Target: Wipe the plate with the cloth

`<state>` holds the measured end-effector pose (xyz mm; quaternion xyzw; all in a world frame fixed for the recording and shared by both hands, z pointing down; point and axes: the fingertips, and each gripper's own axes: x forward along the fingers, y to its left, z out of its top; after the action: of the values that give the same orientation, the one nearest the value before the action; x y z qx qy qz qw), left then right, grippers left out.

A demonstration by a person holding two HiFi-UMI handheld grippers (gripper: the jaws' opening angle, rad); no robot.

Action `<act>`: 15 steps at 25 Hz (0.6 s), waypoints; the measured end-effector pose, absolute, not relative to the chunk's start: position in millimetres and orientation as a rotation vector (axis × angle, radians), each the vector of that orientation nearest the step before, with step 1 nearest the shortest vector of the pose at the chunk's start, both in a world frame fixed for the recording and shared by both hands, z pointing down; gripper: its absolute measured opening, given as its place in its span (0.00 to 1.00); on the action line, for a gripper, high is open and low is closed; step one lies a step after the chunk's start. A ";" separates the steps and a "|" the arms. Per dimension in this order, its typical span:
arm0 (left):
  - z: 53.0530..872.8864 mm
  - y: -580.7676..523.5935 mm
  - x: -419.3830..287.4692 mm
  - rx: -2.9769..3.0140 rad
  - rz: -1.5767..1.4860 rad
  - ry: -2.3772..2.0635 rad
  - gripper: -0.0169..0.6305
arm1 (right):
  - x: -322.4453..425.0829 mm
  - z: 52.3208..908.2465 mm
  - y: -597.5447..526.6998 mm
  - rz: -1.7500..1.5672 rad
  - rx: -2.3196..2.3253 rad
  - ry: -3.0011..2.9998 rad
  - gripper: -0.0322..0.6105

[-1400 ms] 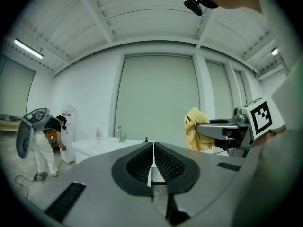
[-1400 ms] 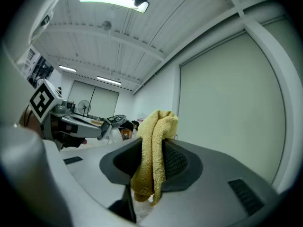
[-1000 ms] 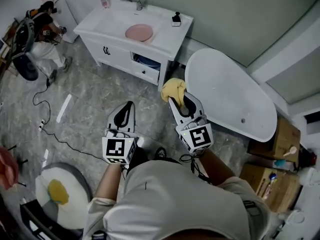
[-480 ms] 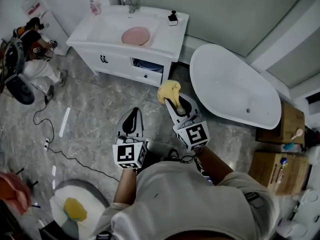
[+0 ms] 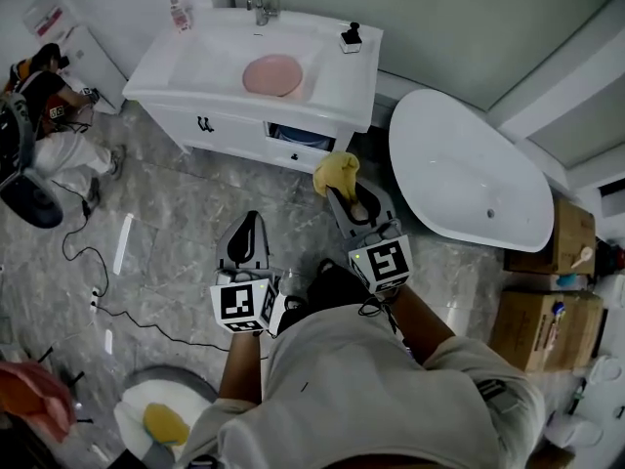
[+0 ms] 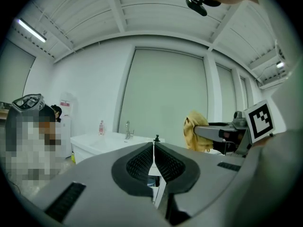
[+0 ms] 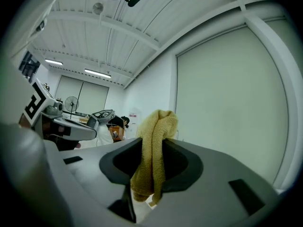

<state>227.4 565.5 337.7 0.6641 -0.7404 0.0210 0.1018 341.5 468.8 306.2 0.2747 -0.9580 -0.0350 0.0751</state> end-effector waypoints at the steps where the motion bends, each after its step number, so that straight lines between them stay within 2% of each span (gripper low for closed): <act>1: 338.7 552.4 220.6 1.967 0.056 -2.192 0.06 | 335.0 310.0 457.0 -0.103 0.823 -2.870 0.23; 15: 355.7 296.0 104.3 1.874 0.124 -2.178 0.06 | 215.9 324.3 195.8 -0.024 0.655 -2.923 0.23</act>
<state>104.3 296.0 355.7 0.6459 -0.7507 0.0427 0.1322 215.9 195.8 324.3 0.2181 -0.9732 -0.0081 0.0729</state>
